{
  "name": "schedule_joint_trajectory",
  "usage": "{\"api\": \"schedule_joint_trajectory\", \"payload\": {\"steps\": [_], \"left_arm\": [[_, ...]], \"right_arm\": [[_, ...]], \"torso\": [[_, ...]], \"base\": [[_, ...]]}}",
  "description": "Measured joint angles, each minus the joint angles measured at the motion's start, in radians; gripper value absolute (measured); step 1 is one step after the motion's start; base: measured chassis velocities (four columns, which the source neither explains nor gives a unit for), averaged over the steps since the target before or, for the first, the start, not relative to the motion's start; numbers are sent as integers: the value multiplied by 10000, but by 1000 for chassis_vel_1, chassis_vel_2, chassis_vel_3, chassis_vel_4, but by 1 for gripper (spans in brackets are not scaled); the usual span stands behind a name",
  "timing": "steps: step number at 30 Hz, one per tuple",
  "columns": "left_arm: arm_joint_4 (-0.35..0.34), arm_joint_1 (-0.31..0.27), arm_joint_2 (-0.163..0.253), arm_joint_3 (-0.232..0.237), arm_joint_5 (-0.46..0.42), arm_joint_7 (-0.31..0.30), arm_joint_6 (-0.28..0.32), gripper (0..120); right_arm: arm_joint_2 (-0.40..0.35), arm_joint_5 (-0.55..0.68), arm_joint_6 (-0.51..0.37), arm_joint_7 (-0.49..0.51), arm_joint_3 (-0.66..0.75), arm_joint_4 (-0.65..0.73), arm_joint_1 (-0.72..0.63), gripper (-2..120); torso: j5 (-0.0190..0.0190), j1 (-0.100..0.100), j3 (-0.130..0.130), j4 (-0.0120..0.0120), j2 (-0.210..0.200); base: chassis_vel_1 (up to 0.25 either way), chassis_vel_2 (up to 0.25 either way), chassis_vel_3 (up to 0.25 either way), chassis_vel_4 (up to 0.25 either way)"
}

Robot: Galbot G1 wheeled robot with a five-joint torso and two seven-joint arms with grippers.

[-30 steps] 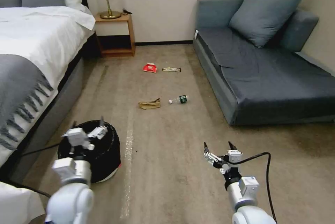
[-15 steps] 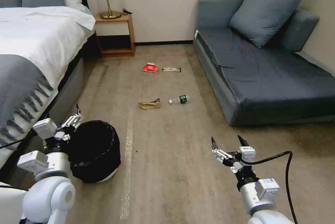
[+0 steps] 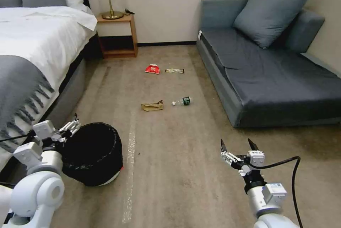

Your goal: Pick up the trash bin, then pick up the garbage on the floor and place it into the trash bin.

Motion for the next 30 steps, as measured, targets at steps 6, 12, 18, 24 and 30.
{"api": "schedule_joint_trajectory", "payload": {"steps": [6,12,18,24,30], "left_arm": [[1260,-114,801,-195,-742,-1105,1060,98],[1755,-109,1014,-209,-808,-1237,1156,98],[1792,-101,1039,-175,-833,-1202,1195,98],[2357,-610,1037,196,-1143,-1156,1541,97],[2857,-1101,1053,372,-1194,-1101,1713,96]], "right_arm": [[59,-24,133,10,-20,-156,49,100],[120,-59,351,61,-42,-337,36,100],[139,-55,405,136,-46,-448,127,100],[144,-17,452,244,-36,-694,340,100],[115,49,466,319,-7,-843,485,100]], "torso": [[1,1,2,1,0],[2,1,1,-2,0],[1,1,1,0,0],[1,1,1,-1,0],[2,1,1,-2,0]], "base": [[0,0,0,0],[0,0,0,0],[0,0,0,0],[0,0,0,0],[0,0,0,0]]}}
